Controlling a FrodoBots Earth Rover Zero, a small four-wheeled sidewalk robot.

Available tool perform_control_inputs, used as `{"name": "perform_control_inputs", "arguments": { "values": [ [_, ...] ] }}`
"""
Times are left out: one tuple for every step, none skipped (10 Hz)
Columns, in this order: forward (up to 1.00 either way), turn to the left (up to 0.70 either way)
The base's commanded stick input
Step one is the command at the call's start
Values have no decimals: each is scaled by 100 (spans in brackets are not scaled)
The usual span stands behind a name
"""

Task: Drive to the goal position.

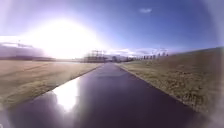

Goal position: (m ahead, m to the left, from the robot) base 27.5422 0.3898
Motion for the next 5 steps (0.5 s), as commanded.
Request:
{"name": "perform_control_inputs", "arguments": {
  "values": [
    [100, 0],
    [100, 0],
    [100, 0],
    [100, 0],
    [100, 0]
  ]
}}
